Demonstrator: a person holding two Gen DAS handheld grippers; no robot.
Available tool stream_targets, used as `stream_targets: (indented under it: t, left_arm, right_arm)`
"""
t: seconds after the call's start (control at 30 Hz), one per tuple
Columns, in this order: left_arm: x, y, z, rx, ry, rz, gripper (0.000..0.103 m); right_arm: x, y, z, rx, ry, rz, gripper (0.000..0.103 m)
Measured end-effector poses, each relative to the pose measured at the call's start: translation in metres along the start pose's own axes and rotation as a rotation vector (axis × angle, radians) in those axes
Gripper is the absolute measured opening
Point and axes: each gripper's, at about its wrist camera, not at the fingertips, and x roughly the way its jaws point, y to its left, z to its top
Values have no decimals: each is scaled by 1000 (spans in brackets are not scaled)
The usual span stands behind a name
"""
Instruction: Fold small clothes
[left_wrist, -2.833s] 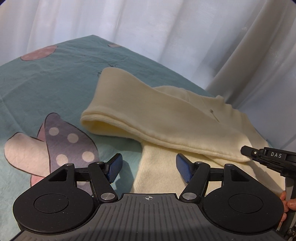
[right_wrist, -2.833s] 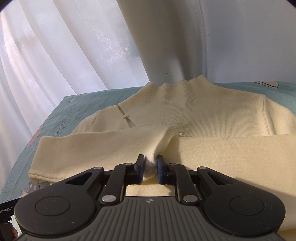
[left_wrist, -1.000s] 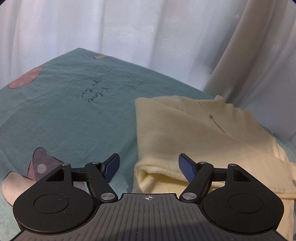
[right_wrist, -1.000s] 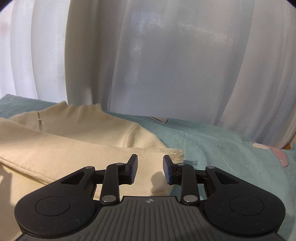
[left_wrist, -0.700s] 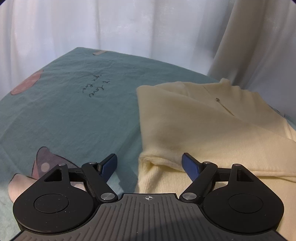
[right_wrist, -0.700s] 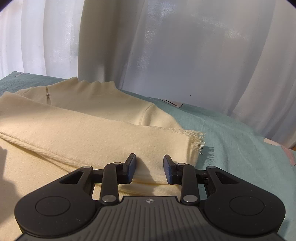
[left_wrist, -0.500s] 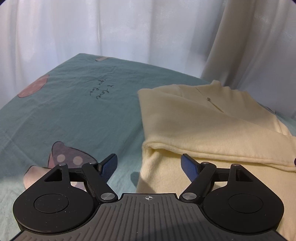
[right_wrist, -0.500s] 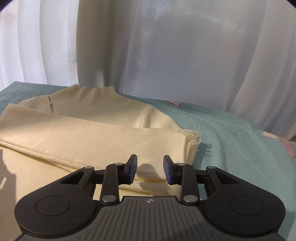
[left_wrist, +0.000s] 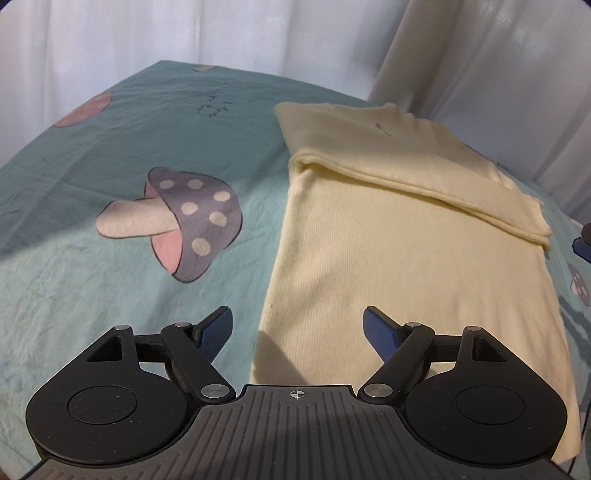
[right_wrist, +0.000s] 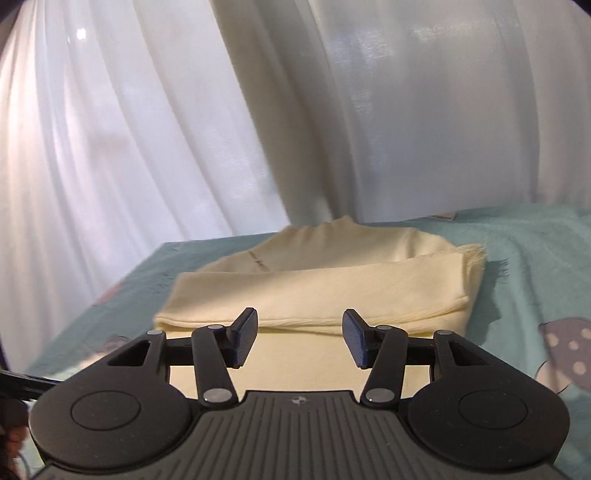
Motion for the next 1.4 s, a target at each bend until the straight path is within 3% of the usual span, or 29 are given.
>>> stream_targets:
  t: [0.07,0.1,0.2,0.3,0.43,0.57,0.63,0.87,0.9,0.93,0.97,1.1,1.27,1.4]
  left_arm:
    - [-8,4,-13,-1,45,-26,75]
    - [-13,8,-21,0,77,-46,73]
    - [-19,16,-36,1,147,-72,61]
    - [-21,25,-45,-20,203,-88,49]
    - [-26,29,-51,-22,257,-122,33]
    - [-27,31,-51,-19,307,-191,15]
    - [-25,30,-52,-2,326,-202,13]
    - [-19,37,-51,-43,361,-237,9]
    - [-19,37,-52,-32,368,-241,9]
    - [-19,36,-52,-13,374,-238,9]
    - [-20,34,-50,17,376,-231,9]
    - [-27,34,-41,0,341,-284,8]
    - [-46,36,3,-99,167,-388,8]
    - [-41,21,50,-43,22,-330,8]
  right_arm:
    - [-18,4,-10,90,77,172,63]
    - [-25,7,-17,110,132,206,63]
    - [-49,13,-47,98,289,144,63]
    - [-77,4,-76,129,373,20,59]
    - [-114,-17,-93,259,384,-76,40]
    - [-129,-33,-104,338,408,-136,38]
    - [-134,-40,-109,368,424,-173,37]
    - [-123,-43,-114,460,435,-75,37]
    - [-120,-42,-114,456,438,-71,29]
    - [-118,-41,-114,452,446,-69,13]
    - [-116,-41,-116,456,458,-69,6]
    - [-109,-44,-115,466,461,-55,6]
    - [-106,-45,-85,452,341,-5,6]
    - [-81,-43,-48,369,250,-10,6]
